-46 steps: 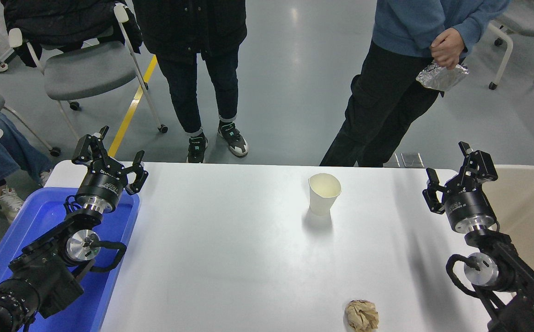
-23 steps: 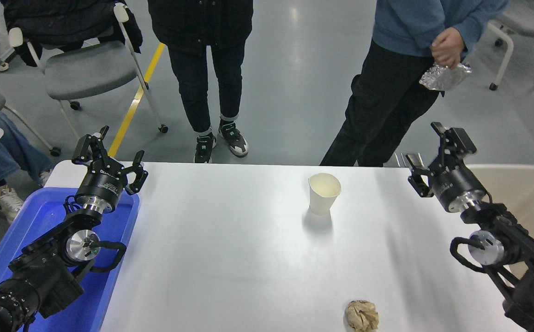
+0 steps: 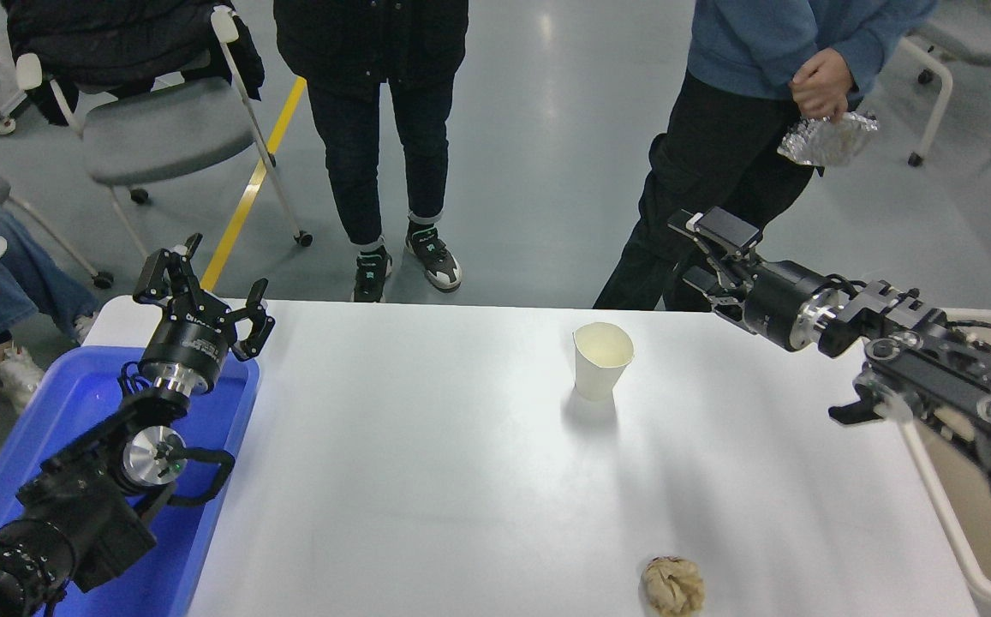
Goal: Dispose of the paper cup in the dustbin
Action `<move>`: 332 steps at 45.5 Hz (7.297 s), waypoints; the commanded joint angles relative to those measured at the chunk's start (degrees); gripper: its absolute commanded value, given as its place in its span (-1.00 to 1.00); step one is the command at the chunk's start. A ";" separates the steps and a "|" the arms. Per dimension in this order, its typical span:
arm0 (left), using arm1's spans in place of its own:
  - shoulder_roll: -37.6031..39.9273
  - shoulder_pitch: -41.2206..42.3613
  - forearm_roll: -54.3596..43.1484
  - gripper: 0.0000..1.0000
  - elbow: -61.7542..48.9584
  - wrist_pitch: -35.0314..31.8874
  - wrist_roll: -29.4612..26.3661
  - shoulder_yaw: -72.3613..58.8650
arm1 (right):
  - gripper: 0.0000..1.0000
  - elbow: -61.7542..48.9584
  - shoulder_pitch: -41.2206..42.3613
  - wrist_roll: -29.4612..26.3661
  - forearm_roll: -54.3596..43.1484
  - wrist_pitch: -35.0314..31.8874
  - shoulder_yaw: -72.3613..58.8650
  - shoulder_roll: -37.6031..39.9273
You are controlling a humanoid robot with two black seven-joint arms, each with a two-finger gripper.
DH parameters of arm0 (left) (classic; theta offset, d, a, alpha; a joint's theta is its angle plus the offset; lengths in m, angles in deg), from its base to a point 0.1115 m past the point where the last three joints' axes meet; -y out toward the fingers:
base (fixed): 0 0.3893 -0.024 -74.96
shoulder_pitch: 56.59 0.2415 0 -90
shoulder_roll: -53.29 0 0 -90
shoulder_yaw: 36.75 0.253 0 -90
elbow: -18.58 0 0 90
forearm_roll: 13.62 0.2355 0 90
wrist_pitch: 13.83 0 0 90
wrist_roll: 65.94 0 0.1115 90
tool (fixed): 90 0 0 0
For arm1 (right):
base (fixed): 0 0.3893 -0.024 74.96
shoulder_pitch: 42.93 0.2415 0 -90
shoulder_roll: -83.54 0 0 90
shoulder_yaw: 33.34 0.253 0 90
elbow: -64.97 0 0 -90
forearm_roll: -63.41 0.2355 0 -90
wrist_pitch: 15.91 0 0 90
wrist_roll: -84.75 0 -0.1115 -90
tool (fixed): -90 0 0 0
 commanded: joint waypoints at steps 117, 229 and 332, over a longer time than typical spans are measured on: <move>0.03 -0.05 0.00 1.00 0.01 0.00 0.00 0.00 | -1.00 -36.47 0.38 1.04 -4.65 4.80 -30.13 -27.72; 0.03 0.04 0.00 1.00 0.01 0.00 0.00 0.00 | -1.00 -15.99 20.26 0.34 9.32 -4.08 -54.74 19.82; 0.03 0.04 0.00 1.00 0.01 0.00 0.00 0.00 | 0.98 -63.81 -18.07 -3.26 21.89 -4.16 -33.91 -1.44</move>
